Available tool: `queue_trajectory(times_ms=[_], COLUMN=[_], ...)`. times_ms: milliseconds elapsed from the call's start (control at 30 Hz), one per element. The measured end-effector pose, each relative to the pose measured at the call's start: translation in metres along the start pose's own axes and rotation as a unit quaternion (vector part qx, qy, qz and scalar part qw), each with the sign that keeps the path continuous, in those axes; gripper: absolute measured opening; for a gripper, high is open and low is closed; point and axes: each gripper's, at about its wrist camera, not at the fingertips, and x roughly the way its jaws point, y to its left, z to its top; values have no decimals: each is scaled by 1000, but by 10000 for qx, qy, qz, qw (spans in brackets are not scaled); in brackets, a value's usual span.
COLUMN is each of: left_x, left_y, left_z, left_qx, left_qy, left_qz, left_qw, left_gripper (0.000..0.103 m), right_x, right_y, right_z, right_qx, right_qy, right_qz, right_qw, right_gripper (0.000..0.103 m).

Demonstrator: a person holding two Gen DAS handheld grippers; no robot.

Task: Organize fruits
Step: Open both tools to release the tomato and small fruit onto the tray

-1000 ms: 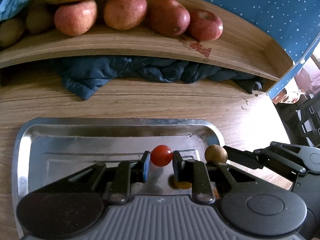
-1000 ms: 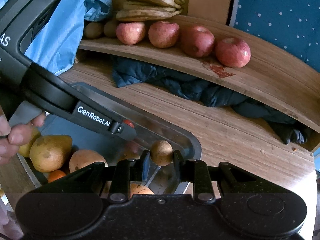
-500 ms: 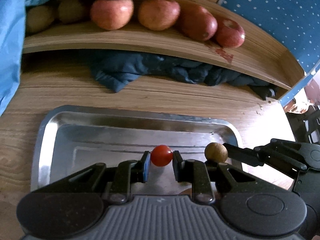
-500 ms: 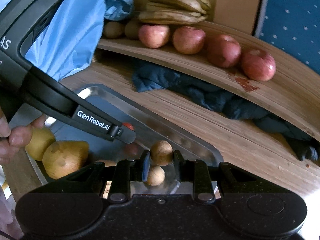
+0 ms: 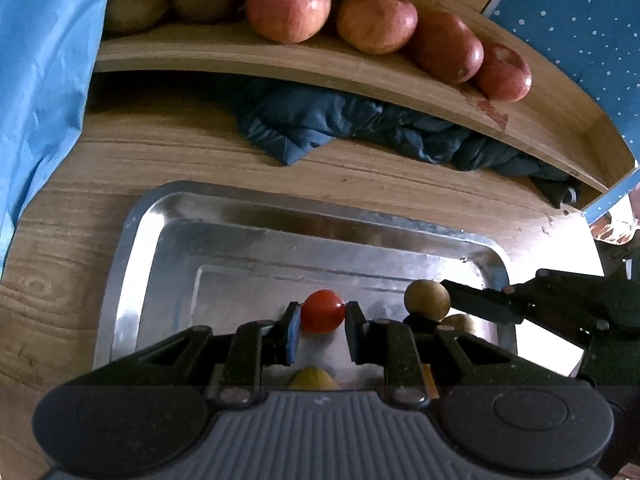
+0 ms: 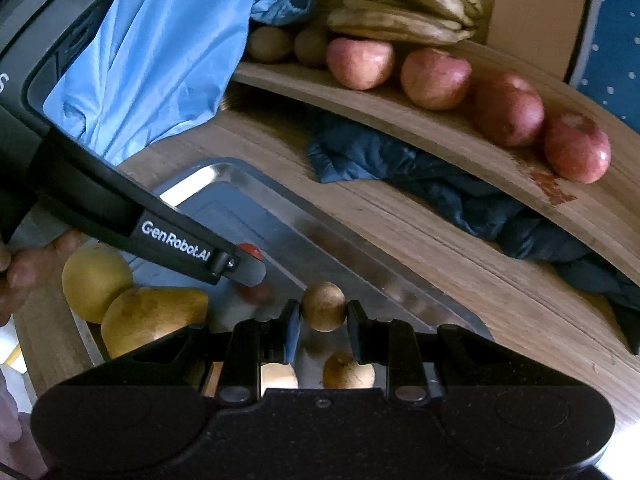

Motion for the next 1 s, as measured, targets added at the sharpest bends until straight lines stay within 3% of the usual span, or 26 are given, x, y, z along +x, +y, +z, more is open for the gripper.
queue_trajectory(times_ms=[600, 1000], left_x=[0, -1], left_y=[6, 9], left_z=[-1, 1], left_qx=[-151, -225], left_qy=[64, 43], left_qz=[163, 227], left_qw=[9997, 9995], left_gripper=[26, 28], right_x=[12, 10], right_y=[4, 3], right_z=[10, 9], right_qx=[-104, -26], right_qy=[87, 63], right_qz=[211, 168], right_qw=[9997, 9998], right_gripper=[27, 32])
